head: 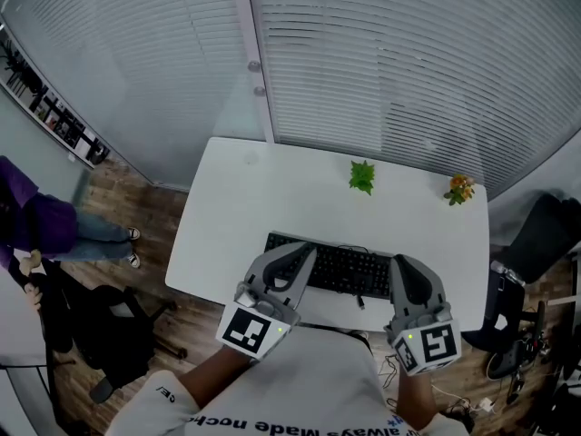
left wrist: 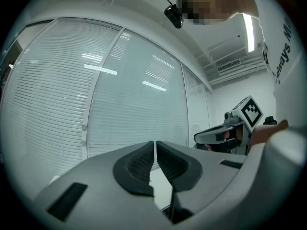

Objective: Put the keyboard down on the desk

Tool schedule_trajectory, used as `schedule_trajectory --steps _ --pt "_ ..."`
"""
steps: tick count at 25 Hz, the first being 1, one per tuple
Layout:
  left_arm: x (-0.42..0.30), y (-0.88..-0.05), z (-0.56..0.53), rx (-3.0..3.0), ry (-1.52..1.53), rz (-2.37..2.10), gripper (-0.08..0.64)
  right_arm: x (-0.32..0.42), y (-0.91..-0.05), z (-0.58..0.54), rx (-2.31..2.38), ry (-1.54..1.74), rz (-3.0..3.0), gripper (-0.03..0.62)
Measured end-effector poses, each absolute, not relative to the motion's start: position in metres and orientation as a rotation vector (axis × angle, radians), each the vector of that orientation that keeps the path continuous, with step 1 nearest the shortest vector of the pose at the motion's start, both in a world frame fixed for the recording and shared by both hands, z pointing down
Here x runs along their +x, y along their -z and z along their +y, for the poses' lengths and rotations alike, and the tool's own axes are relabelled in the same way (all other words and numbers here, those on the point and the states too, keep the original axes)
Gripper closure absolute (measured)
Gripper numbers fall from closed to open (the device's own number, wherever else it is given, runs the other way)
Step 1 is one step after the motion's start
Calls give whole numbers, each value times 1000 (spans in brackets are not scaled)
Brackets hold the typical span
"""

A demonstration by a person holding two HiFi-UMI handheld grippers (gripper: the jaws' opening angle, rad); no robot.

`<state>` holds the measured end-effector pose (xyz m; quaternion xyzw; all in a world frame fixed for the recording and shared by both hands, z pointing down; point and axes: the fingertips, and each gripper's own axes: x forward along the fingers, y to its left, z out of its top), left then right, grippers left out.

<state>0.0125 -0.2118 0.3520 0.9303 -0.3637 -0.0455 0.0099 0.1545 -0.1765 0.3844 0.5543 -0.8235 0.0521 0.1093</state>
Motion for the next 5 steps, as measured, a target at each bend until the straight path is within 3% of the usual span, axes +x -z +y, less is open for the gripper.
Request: schedule_trajectory --steps 5 --pt "9 -354 -213 2899 152 -1137 525 151 -385 -178 1633 -145 -2418 575"
